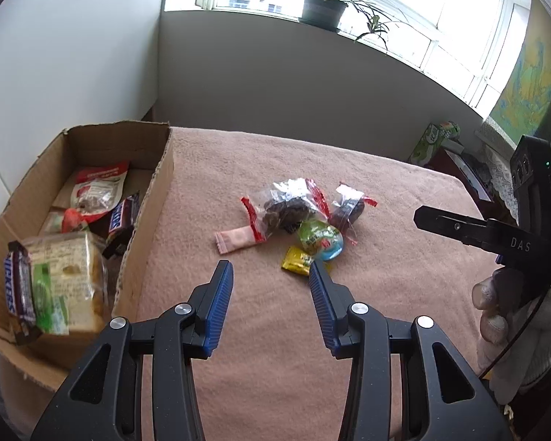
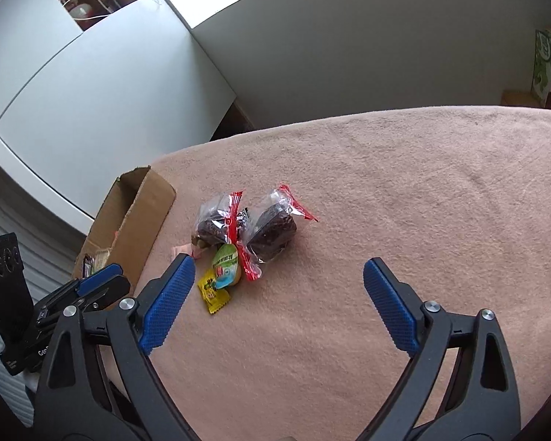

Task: Organize snacks
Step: 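Withdraw both tools from the box back toward the remaining candies, then grasp a bag of dried fruit with the left tool while the right tool grasps the other bag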

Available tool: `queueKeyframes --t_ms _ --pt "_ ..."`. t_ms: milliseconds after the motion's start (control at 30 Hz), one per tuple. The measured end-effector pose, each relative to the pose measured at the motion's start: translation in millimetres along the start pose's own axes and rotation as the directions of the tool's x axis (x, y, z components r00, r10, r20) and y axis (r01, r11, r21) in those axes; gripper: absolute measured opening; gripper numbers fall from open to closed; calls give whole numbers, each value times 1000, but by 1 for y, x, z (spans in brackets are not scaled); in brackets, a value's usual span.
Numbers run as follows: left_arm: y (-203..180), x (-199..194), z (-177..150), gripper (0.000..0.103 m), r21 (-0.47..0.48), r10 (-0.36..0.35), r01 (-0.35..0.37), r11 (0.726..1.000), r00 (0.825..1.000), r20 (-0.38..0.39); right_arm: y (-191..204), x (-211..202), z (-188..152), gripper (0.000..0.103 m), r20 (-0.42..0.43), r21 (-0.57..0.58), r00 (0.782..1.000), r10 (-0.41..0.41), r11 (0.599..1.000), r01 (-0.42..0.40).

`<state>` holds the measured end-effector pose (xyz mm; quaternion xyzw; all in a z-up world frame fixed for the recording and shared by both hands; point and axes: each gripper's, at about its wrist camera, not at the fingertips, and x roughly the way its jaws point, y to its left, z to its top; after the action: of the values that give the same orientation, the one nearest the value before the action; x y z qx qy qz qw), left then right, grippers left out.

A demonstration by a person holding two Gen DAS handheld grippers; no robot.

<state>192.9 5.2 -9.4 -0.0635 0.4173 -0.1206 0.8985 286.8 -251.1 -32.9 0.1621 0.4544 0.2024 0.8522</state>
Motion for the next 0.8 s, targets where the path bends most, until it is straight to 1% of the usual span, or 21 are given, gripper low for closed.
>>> queueKeyframes --t_ms 100,200,300,400,467,533,667,733,800 --pt "1 11 17 42 10 -19 19 1000 1000 -14 -4 13 9 91 -27 53 999 35 998 -33" --pt "-1 25 32 42 21 -29 30 999 999 -38 -5 24 13 87 -46 93 997 70 994 -65" --pt "-2 40 46 42 -15 -59 58 998 996 -61 -3 30 16 85 -48 103 996 80 992 -75" --pt "2 57 60 42 -84 -82 76 994 994 -76 0 34 18 81 -52 108 995 87 991 -81" --pt "3 69 68 42 -98 -94 85 992 992 -85 1 37 19 77 -59 107 994 88 991 -82" --pt "8 82 73 42 -131 -84 70 989 991 -107 2 39 18 74 -67 109 994 88 991 -80" --pt "13 104 75 42 -175 -126 99 980 980 -153 2 47 19 72 -79 125 991 103 988 -93" --pt "13 111 74 42 -181 -133 102 978 977 -169 2 50 19 67 -87 130 990 109 987 -98" --pt "14 118 73 42 -182 -139 105 978 973 -184 2 53 19 67 -93 129 990 109 987 -97"
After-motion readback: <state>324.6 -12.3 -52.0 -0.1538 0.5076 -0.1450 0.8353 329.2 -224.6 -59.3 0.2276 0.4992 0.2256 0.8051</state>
